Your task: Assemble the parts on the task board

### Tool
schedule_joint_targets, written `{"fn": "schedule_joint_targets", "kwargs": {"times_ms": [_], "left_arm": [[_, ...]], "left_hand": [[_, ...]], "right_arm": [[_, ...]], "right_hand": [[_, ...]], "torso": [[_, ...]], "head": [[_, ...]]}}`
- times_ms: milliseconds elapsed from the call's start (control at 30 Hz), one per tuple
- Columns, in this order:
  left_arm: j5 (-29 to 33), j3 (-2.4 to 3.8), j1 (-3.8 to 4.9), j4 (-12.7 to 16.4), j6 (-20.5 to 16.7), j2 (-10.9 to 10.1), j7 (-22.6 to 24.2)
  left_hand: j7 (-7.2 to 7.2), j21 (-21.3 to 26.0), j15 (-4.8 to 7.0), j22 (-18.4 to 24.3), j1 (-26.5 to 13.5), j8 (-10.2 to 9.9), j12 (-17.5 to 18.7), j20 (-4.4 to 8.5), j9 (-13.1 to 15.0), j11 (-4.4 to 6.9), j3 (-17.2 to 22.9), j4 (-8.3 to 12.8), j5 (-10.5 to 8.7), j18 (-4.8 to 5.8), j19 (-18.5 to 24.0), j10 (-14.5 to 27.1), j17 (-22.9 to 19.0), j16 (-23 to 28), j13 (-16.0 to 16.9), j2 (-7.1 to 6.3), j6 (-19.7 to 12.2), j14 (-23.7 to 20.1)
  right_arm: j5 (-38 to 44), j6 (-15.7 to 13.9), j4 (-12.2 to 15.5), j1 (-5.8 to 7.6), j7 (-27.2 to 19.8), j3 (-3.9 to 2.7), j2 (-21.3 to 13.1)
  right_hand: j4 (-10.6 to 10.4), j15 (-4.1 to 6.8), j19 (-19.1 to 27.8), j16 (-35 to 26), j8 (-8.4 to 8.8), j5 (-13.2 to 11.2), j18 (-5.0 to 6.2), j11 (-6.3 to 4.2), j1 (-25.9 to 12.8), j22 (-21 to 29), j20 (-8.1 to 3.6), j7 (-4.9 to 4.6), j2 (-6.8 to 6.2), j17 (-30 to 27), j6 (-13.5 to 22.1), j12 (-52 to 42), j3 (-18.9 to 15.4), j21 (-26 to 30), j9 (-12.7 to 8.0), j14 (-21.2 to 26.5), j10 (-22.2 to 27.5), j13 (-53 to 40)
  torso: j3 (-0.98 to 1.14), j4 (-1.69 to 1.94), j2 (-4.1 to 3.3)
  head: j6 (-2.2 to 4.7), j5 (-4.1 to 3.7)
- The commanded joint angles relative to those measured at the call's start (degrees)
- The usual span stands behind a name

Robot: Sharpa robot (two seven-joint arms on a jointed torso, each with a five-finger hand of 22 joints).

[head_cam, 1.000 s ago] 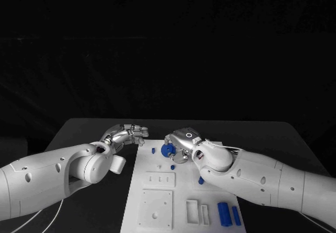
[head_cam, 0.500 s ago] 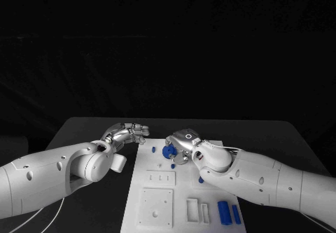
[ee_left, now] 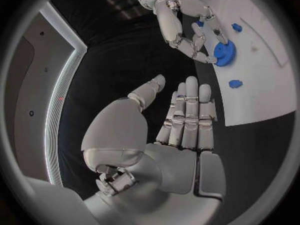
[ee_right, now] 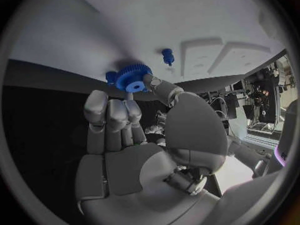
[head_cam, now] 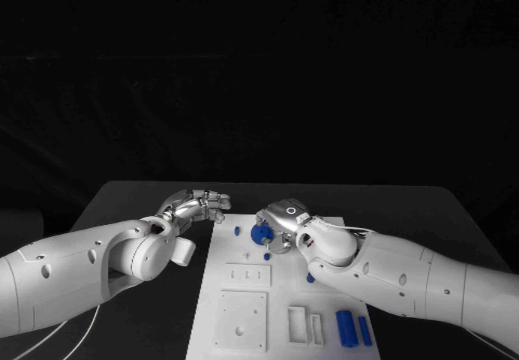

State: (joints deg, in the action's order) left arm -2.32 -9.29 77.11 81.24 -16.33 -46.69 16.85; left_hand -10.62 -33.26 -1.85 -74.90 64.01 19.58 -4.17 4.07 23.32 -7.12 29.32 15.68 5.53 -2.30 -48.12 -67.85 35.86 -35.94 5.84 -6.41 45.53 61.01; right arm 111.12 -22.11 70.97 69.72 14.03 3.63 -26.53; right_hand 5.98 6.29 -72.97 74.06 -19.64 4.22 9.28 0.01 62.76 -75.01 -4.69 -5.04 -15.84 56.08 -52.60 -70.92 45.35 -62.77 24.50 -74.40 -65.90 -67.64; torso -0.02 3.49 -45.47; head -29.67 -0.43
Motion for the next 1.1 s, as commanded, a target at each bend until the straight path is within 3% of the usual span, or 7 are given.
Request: {"fn": "schedule_joint_targets", "kwargs": {"times_ms": [33,100,300,767,833,967,1100], "left_arm": [[-0.2,0.06,0.16,0.1,0.4,0.1,0.3],[-0.2,0.06,0.16,0.1,0.5,0.1,0.2],[-0.2,0.06,0.17,0.1,0.5,0.1,0.2],[-0.2,0.06,0.17,0.0,0.5,0.1,0.2],[-0.2,0.06,0.17,0.0,0.5,0.1,0.2],[-0.2,0.06,0.17,0.0,0.7,0.1,0.2],[-0.2,0.06,0.17,0.0,0.7,0.0,0.1]], "left_hand": [[-0.16,-0.2,0.07,-1.0,-0.4,-0.2,0.2,-0.15,0.0,-0.37,0.2,0.2,0.19,-0.74,0.4,0.1,0.1,0.3,0.0,-0.06,-0.1,-0.3],[-0.18,-0.3,0.07,-1.0,-0.5,-0.2,0.2,-0.16,-0.1,-0.37,0.2,0.1,0.18,-0.73,0.4,0.1,0.1,0.3,0.0,-0.04,-0.1,-0.3],[-0.19,-0.3,0.06,-1.0,-0.5,-0.2,0.2,-0.17,-0.1,-0.38,0.2,0.1,0.18,-0.73,0.4,0.1,0.1,0.3,0.0,0.00,-0.2,-0.3],[-0.21,-0.3,0.06,-1.0,-0.6,-0.2,0.2,-0.17,-0.1,-0.38,0.2,0.0,0.18,-0.73,0.4,0.1,0.1,0.3,0.0,0.02,-0.2,-0.3],[-0.21,-0.3,0.06,-1.0,-0.6,-0.2,0.2,-0.17,-0.1,-0.38,0.2,0.0,0.17,-0.73,0.4,0.1,0.1,0.3,0.0,0.02,-0.2,-0.3],[-0.24,-0.3,0.05,-1.0,-0.7,-0.2,0.2,-0.18,-0.1,-0.39,0.2,0.0,0.18,-0.73,0.4,0.1,0.1,0.3,0.0,0.05,-0.3,-0.3],[-0.23,-0.3,0.05,-1.0,-0.8,-0.2,0.2,-0.18,-0.1,-0.39,0.2,-0.1,0.21,-0.74,0.4,0.1,0.1,0.3,0.0,0.15,-0.2,-0.3]], "right_arm": [[-0.2,1.5,-0.2,-0.10,0.1,0.23,0.2],[-0.5,1.7,-0.3,-0.10,0.2,0.26,0.2],[-1.0,2.0,-0.4,-0.10,0.2,0.29,0.1],[-4.6,3.3,-0.5,-0.10,-0.4,0.29,-0.1],[-5.2,4.1,-0.6,-0.10,-0.5,0.29,-0.1],[-6.0,5.1,-0.9,-0.10,-0.7,0.29,-0.5],[-6.4,5.2,-1.1,-0.09,-0.8,0.29,-0.9]], "right_hand": [[0.6,-0.81,0.3,-0.4,1.60,0.2,5.72,0.76,-0.1,-0.7,-0.31,-2.20,-0.91,0.1,0.3,0.6,-1.0,-0.1,-0.9,-0.1,1.0,0.5],[1.1,-1.26,0.4,-0.5,2.59,0.7,5.72,1.23,-0.3,-0.7,-0.31,-2.68,-1.02,0.2,2.0,1.0,-1.8,-0.1,-1.4,-0.1,1.6,0.8],[2.0,-1.73,0.5,-0.7,3.39,11.2,5.72,1.69,-0.2,-0.6,-0.26,-3.15,-0.96,0.4,3.7,1.7,-2.3,0.0,-1.7,-0.1,2.5,1.5],[1.9,-1.80,0.4,-0.8,3.42,11.9,5.72,1.77,-0.8,-0.6,-0.19,-3.22,-0.77,0.6,3.9,1.8,-3.0,0.1,-1.7,-0.1,2.6,1.6],[1.3,-1.75,0.4,-0.8,3.31,15.5,5.72,1.67,-0.9,-0.5,-0.18,-3.10,-0.43,0.6,3.9,1.7,-2.5,0.1,-1.6,-0.2,2.5,1.6],[3.1,-0.97,0.8,-0.9,3.18,31.7,5.72,0.87,-0.3,-0.7,-0.22,-2.21,3.39,0.9,4.1,1.8,0.4,0.1,-1.5,0.0,2.7,1.6],[6.3,-0.72,1.2,-0.9,3.34,36.4,5.72,0.62,-3.1,-1.0,0.15,-1.85,6.45,1.2,4.7,1.8,4.7,-0.3,-1.5,0.1,2.7,1.4]], "torso": [[0.01,-0.04,0.01],[0.02,-0.06,0.00],[0.01,-0.05,-0.01],[0.02,-0.01,0.00],[0.02,-0.02,0.00],[0.01,-0.04,0.00],[0.02,-0.03,-0.02]], "head": [[-0.07,0.11],[-0.07,0.15],[-0.09,0.12],[-0.05,0.02],[-0.04,0.03],[-0.08,0.04],[-0.12,0.11]]}}
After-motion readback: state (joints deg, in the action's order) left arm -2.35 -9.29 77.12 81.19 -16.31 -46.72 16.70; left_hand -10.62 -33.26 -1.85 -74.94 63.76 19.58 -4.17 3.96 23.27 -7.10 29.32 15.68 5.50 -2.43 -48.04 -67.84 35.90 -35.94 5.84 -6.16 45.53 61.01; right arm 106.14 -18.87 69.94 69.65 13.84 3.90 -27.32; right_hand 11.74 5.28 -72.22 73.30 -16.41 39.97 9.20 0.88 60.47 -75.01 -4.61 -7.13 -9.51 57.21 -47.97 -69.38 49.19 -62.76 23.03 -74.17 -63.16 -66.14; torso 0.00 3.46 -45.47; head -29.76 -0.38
